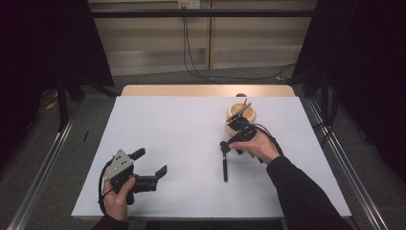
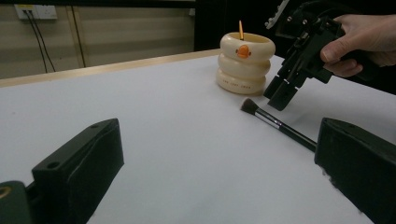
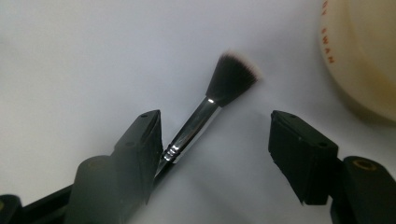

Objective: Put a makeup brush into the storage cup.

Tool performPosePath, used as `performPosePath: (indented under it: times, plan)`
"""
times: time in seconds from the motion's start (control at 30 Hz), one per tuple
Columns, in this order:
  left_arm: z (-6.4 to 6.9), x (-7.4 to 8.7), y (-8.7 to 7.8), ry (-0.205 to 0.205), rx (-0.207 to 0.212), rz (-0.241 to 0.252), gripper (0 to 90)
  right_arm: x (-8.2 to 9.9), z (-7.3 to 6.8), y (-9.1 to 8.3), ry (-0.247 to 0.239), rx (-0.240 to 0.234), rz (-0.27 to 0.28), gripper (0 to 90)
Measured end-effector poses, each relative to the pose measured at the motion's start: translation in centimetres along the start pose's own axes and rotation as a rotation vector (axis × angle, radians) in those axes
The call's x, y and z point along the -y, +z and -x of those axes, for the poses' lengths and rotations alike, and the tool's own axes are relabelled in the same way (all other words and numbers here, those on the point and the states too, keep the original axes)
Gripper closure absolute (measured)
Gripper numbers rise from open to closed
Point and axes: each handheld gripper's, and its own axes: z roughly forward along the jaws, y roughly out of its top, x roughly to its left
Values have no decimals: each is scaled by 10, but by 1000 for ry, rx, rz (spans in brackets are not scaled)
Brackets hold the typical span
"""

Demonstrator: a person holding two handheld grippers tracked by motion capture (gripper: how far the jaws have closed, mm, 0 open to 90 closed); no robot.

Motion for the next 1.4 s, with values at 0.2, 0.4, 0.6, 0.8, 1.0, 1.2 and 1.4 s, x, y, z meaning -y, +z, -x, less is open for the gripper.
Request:
performPosePath:
  times: [0.2,0.4,0.6,0.8,1.0,1.2,1.4]
  plan:
    - [0,0,0,5,-1,-3,11,-4,-4,5,41,3,-53,435]
    - [0,0,0,-1,0,-1,11,-8,-7,9,90,15,-87,550]
    - [0,0,0,-2,0,0,11,-8,-13,16,85,21,-103,564]
    - [0,0,0,-3,1,-1,12,-10,-14,19,96,40,-112,617]
    - [0,0,-1,-1,6,-1,11,-11,-14,20,95,60,-120,664]
    - [0,0,0,5,3,-3,11,-10,-14,20,90,67,-122,683]
    - [0,0,-1,6,6,-2,10,-11,-13,20,95,88,-125,765]
